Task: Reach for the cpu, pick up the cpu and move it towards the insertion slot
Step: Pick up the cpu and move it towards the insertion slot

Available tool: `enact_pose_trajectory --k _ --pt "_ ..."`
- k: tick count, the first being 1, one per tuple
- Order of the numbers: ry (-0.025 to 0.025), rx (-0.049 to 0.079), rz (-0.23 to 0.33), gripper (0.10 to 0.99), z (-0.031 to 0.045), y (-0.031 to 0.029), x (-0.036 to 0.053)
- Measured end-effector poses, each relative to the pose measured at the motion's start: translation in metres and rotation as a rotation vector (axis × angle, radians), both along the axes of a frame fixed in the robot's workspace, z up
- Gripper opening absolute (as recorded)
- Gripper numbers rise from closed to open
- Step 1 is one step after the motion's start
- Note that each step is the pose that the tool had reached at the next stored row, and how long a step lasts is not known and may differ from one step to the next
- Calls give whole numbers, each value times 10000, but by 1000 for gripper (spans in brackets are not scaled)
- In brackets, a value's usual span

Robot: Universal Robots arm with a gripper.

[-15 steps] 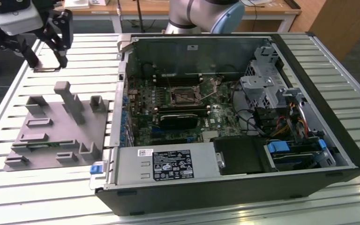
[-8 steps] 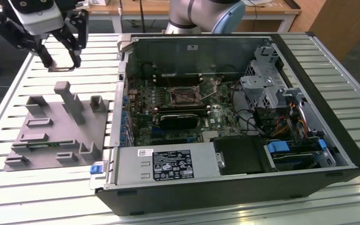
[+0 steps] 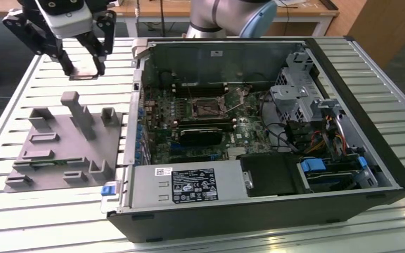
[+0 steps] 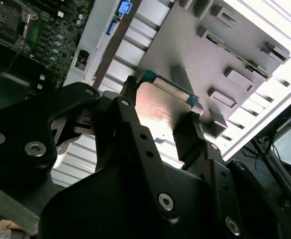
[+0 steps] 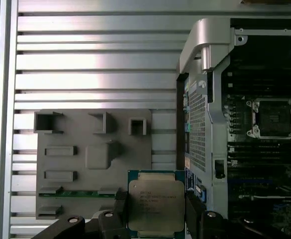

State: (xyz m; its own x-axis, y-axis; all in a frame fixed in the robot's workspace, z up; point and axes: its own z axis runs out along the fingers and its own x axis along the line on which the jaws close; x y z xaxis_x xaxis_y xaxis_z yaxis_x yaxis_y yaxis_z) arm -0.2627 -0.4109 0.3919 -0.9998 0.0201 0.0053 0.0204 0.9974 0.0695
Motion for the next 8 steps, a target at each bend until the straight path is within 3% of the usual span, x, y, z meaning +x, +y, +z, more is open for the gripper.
enact_pose_trajectory --k 8 --pt "0 0 1 545 -1 0 182"
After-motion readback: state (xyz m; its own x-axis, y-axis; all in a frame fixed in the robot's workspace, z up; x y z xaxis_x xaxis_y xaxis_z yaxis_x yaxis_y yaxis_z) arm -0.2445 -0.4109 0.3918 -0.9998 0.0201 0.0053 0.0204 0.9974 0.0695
